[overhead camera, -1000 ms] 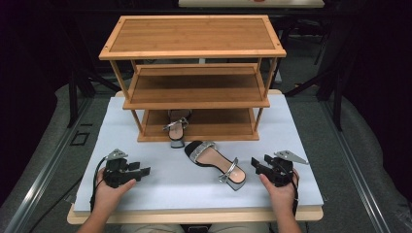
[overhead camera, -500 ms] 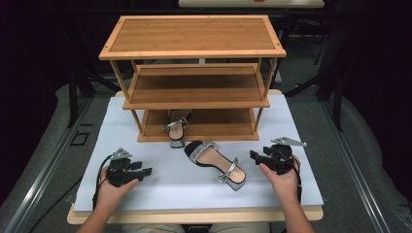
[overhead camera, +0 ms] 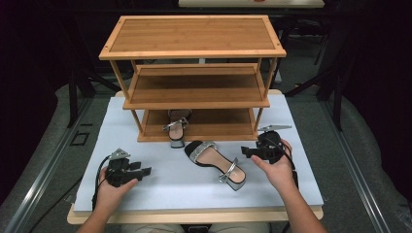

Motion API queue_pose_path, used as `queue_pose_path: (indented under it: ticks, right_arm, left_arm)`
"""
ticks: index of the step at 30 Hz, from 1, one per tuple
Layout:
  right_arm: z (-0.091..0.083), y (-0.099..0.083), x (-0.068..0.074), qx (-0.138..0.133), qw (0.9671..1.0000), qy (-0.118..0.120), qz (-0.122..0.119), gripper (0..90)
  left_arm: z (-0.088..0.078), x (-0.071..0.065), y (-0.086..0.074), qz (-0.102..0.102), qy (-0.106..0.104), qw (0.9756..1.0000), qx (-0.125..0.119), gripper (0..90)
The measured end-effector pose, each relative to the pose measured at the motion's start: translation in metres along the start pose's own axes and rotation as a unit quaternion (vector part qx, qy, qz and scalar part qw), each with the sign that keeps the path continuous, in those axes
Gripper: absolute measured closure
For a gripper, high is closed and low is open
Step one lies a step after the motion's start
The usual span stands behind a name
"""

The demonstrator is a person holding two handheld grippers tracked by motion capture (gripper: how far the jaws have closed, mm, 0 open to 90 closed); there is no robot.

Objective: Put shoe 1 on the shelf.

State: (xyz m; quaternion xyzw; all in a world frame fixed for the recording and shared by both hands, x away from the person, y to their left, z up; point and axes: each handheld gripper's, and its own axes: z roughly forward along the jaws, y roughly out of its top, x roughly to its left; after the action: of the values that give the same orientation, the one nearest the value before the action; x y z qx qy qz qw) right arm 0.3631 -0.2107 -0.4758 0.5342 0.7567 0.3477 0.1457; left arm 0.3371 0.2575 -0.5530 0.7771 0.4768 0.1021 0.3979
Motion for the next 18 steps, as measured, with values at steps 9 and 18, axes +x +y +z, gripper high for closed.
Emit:
queue_pose_path:
  ticks: [9,18]
  right_arm:
    - [0.000,0.027,0.029,0.059,0.9931,0.055,-0.085,38.8]
    - [0.019,0.026,0.056,0.081,0.9865,0.056,-0.131,35.8]
  left_arm:
    - [-0.001,0.001,0.000,-0.002,0.000,1.0000,-0.003,42.2]
    - [-0.001,0.000,-0.001,-0.001,0.002,1.0000,-0.003,41.6]
